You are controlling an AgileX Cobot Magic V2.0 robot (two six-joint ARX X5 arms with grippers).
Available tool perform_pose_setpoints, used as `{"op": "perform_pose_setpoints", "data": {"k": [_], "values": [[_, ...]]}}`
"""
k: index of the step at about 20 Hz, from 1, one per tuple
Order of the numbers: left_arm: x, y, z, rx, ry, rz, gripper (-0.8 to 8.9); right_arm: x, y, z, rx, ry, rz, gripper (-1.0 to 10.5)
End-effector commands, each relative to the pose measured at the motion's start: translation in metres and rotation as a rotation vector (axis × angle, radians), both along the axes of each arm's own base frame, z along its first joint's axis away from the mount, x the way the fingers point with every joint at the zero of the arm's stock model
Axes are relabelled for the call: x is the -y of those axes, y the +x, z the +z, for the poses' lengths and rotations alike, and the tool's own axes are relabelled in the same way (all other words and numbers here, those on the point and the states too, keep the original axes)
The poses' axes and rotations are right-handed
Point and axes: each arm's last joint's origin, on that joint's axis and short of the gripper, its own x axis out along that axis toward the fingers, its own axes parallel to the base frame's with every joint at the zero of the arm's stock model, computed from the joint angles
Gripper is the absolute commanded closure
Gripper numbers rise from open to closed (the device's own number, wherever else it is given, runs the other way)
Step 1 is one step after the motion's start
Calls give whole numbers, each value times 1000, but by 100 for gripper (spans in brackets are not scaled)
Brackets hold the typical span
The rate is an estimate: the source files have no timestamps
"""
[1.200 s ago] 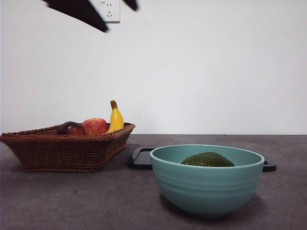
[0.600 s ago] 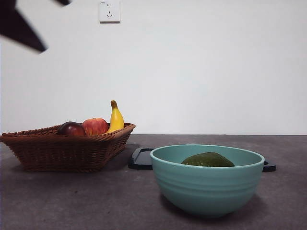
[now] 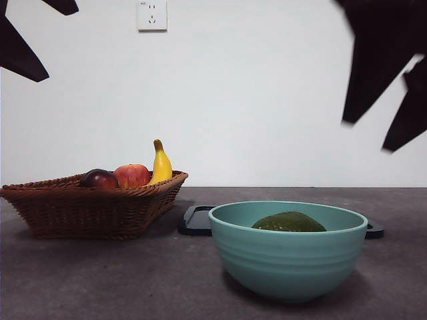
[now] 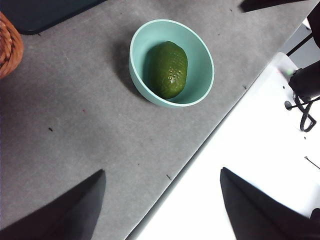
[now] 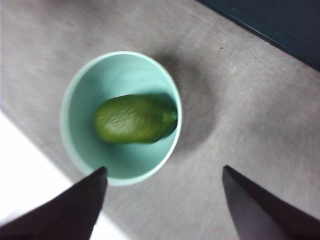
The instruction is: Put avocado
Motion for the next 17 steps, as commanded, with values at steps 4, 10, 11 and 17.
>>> {"op": "perform_pose_setpoints", "data": {"k": [4, 10, 11, 17], "values": [[2, 1, 3, 20, -4, -22, 444, -31, 27, -30, 0, -83, 42, 660], [2, 1, 3, 21, -4, -23, 444, -52, 42, -59, 5, -147, 63, 729], [2, 1, 3, 21, -4, -23, 444, -53, 44, -62, 0, -150, 65, 736], [2, 1, 3, 22, -4, -23, 444, -61, 46, -71, -3, -154, 89, 888]]}}
